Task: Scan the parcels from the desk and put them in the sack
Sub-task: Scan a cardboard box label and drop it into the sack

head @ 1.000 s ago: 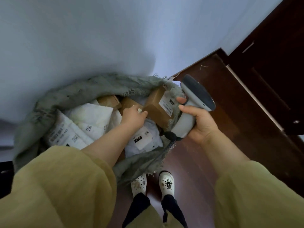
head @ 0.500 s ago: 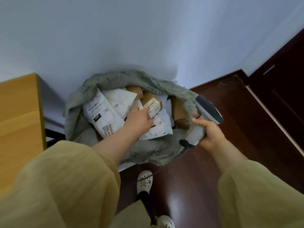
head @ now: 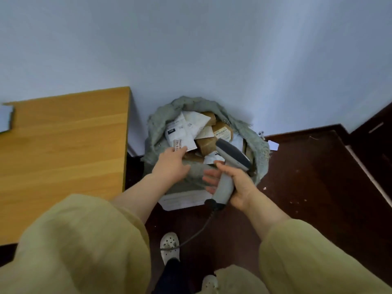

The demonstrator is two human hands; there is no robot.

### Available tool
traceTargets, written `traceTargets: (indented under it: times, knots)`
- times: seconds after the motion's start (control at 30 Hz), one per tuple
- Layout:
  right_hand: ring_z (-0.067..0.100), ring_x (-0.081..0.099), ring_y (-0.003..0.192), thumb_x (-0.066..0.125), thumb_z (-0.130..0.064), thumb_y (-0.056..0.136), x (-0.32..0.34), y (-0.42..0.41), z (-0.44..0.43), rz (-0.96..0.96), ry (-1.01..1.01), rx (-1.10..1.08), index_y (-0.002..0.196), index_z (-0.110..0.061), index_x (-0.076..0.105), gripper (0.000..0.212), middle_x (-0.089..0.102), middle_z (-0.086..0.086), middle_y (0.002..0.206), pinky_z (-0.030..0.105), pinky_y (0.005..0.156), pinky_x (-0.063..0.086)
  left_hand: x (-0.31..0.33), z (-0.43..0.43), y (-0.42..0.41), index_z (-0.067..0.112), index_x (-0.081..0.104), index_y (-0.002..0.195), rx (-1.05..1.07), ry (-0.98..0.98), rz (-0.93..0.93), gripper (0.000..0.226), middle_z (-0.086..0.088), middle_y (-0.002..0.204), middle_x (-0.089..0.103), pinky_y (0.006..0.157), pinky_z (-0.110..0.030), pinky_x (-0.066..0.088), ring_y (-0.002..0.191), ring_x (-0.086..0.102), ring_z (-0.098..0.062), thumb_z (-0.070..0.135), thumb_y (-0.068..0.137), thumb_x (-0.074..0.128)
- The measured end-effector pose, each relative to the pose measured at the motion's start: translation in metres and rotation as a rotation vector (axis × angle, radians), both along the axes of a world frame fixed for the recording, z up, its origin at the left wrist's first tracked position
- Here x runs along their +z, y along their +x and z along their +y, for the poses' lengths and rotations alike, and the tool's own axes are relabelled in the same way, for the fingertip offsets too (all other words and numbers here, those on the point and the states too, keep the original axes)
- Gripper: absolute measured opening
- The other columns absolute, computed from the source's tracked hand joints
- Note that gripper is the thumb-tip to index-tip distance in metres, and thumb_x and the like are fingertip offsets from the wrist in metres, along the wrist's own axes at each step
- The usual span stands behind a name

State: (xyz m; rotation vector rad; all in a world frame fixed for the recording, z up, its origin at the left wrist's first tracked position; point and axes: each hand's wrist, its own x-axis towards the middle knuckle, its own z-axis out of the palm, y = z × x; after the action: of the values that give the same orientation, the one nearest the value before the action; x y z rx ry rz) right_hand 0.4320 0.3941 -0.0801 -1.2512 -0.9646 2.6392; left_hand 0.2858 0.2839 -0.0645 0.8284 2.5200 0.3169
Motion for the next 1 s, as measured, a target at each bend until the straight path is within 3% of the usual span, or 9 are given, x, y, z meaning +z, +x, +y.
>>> traceTargets:
  times: [0.13, 0.27, 0.7, 1.0]
  knots:
    - [0.02, 0.068, 0.062, 0.059, -0.023, 0.092, 0.038, -0.038, -0.062, 0.016, 0.032, 0.173, 0.093, -0.008, 0.062, 0.015, 0.071, 0.012, 0.075, 0.03, 0.058, 0.054, 0.028, -0.075, -0.019, 0.03, 0.025, 0.15, 0.138, -0.012, 0.072, 0.066, -0.014, 0.15, 0.029, 0.107, -0.038, 0.035, 0.135, 0.034, -0.032, 0.038, 0.091, 0.055]
    - [0.016, 0.063, 0.048, 0.061, -0.018, 0.09, 0.067, -0.084, -0.126, 0.027, 0.028, 0.296, 0.099, -0.008, 0.06, 0.013, 0.069, 0.01, 0.064, 0.022, 0.045, 0.049, 0.057, -0.159, -0.046, 0.031, 0.022, 0.151, 0.296, -0.003, 0.084, 0.065, -0.01, 0.156, 0.021, 0.106, -0.042, 0.038, 0.137, 0.032, -0.031, 0.039, 0.094, 0.053]
    - [0.015, 0.06, 0.047, 0.061, -0.004, 0.086, 0.122, -0.272, -0.408, 0.106, 0.079, 0.649, 0.083, -0.005, 0.058, 0.004, 0.067, 0.01, 0.064, 0.023, 0.044, 0.046, 0.108, -0.474, -0.164, 0.026, 0.02, 0.152, 0.719, 0.068, 0.157, 0.068, -0.012, 0.155, 0.023, 0.11, -0.04, 0.033, 0.139, 0.028, -0.03, 0.036, 0.094, 0.055]
    - [0.016, 0.06, 0.05, 0.06, -0.001, 0.084, 0.135, -0.377, -0.558, 0.151, 0.063, 0.79, 0.088, -0.005, 0.059, 0.006, 0.067, 0.012, 0.068, 0.023, 0.045, 0.046, 0.115, -0.628, -0.255, 0.02, 0.02, 0.151, 0.864, 0.08, 0.173, 0.07, -0.012, 0.151, 0.028, 0.104, -0.036, 0.035, 0.135, 0.035, -0.03, 0.033, 0.093, 0.056]
